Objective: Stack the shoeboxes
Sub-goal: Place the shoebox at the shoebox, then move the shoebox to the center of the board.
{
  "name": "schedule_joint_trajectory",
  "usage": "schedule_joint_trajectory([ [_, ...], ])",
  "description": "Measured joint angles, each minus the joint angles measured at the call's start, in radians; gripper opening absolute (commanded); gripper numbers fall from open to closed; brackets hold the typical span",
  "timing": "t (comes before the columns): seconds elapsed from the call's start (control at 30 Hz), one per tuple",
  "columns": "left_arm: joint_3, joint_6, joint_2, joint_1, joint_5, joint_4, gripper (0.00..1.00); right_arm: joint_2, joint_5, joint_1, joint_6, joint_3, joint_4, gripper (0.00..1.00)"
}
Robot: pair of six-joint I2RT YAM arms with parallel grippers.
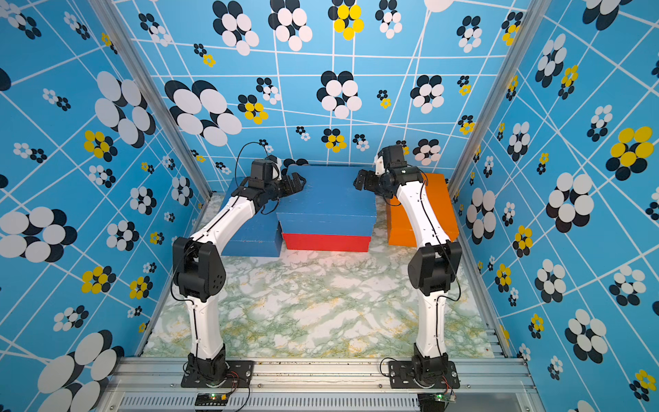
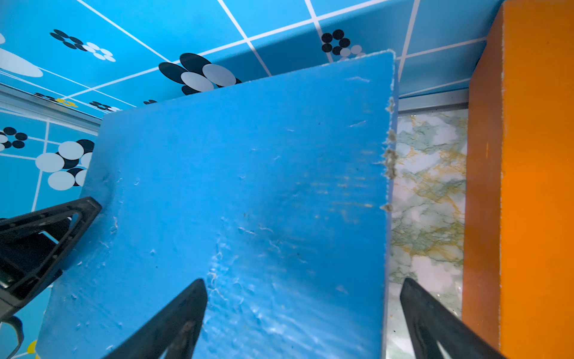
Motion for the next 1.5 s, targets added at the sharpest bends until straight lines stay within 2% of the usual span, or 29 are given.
schedule_joint_trajectory([
  [0.57, -0.054, -0.010, -0.013, 0.074, 0.004, 0.045, 1.00, 0.005, 0.031, 0.000, 0.000, 0.000, 0.000, 0.99],
  [0.87, -0.224, -0.071, -0.159, 0.210, 0.006, 0.099, 1.00, -0.029, 0.086, 0.000, 0.000, 0.000, -0.012, 0.99],
  [1.03, -0.307, -0.091, -0.231, 0.252, -0.019, 0.125, 1.00, -0.141, 0.129, 0.000, 0.005, -0.037, -0.012, 0.99],
  [1.33, -0.456, -0.121, -0.252, 0.251, -0.084, 0.097, 1.00, -0.399, 0.135, 0.000, 0.024, -0.185, -0.003, 0.99],
  [1.5, -0.535, -0.135, -0.286, 0.242, -0.119, 0.071, 0.99, -0.478, 0.136, 0.002, 0.028, -0.276, 0.000, 0.99],
])
